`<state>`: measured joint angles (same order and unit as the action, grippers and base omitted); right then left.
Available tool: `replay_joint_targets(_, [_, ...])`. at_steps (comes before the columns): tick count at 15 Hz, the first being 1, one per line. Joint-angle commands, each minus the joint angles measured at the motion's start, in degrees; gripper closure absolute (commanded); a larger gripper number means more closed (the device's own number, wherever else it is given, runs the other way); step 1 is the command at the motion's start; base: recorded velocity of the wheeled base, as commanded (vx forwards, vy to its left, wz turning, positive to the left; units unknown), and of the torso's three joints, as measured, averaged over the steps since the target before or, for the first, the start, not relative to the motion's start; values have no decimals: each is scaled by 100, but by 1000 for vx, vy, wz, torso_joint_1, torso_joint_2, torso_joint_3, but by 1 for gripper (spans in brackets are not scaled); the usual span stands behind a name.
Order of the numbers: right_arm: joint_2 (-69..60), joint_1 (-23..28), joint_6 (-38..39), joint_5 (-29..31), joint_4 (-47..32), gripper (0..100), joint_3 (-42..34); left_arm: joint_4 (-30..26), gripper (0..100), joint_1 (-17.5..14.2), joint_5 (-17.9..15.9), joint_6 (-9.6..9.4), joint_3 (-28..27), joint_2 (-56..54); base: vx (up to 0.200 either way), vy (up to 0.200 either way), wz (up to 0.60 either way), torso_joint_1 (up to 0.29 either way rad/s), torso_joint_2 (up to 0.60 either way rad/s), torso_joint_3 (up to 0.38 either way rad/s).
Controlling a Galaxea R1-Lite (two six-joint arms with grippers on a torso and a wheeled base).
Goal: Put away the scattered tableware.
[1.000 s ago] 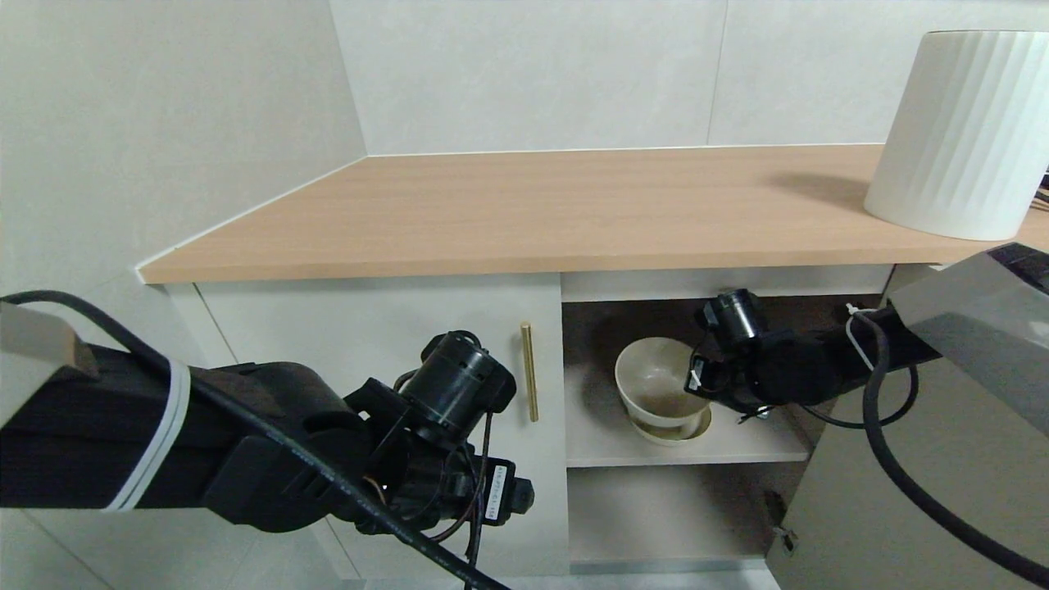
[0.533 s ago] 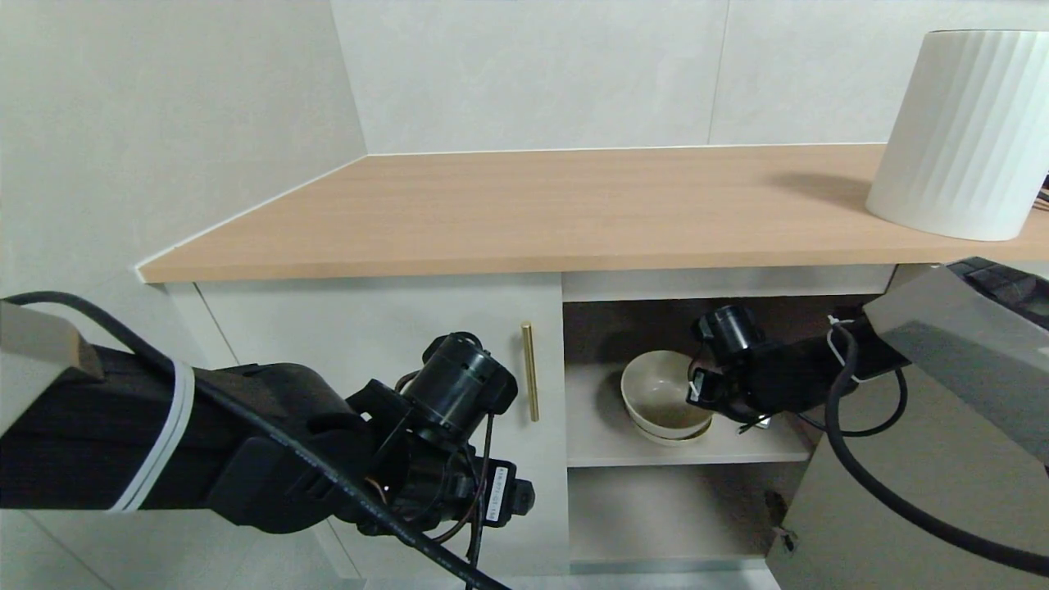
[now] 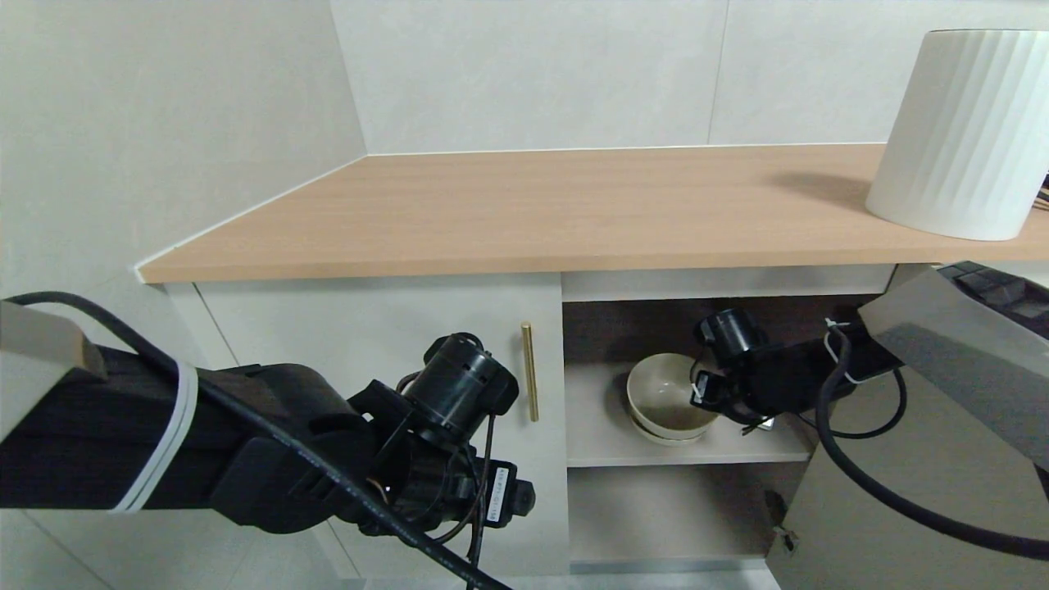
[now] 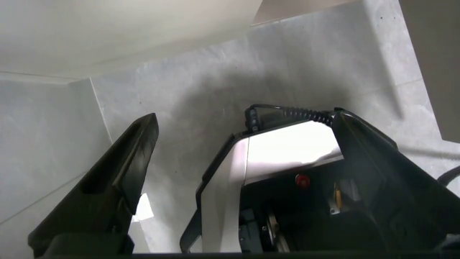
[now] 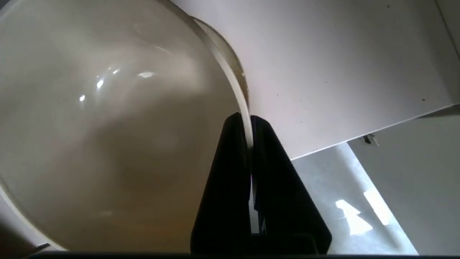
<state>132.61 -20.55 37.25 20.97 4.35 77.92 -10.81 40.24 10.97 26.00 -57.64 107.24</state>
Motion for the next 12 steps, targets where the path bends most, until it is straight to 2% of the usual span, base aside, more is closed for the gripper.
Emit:
replay_joint_targets(1, [28,-1,1,4,4,100,4,0,0,1,1,1,-2,7,0,0,0,0,0,0])
replay_joint_targets(8, [37,-1,-16,4,-5,100,-5,0,0,1,1,1,-2,7,0,0,0,0,0,0])
replay_joint_targets(9, [37,-10,-16,-5,-13,0,-5,0,0,1,1,1,-2,7,0,0,0,0,0,0])
replay_joint_targets(12, [28,-10,-25,-5,-13,0,-31,-9,0,1,1,1,-2,7,0,0,0,0,0,0])
